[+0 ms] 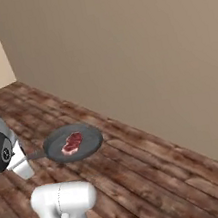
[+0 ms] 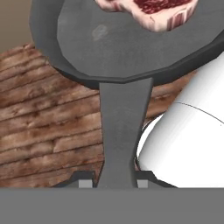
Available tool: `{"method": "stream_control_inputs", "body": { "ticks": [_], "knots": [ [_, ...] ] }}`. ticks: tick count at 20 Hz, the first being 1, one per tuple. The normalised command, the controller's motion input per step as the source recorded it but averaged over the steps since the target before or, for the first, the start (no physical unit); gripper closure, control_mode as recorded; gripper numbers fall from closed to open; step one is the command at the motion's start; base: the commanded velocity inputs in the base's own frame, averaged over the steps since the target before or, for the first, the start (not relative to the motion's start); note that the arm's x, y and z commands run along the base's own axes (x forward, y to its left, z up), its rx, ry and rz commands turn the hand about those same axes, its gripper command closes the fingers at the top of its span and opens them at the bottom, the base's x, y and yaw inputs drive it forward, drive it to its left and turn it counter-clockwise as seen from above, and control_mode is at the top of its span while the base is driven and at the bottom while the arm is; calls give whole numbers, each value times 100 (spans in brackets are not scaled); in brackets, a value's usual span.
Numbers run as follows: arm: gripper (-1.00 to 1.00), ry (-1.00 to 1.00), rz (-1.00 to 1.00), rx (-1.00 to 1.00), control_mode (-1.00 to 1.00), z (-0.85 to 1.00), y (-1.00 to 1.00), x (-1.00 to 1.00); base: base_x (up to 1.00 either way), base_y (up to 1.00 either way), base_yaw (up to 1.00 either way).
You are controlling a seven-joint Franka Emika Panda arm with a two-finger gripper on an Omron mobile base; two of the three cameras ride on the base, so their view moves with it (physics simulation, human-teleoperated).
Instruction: Pick up the pan with the steak in it and place it on the dining table. Then place the steak on the plate.
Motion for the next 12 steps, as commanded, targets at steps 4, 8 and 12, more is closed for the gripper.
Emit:
{"method": "stream_control_inputs", "body": {
  "ticks": [4,8,12],
  "knots": [
    [100,0,0,0,100,0,0,0,0,0,50],
    [100,0,0,0,100,0,0,0,0,0,47],
    [100,0,0,0,100,0,0,0,0,0,47]
  ]
}}
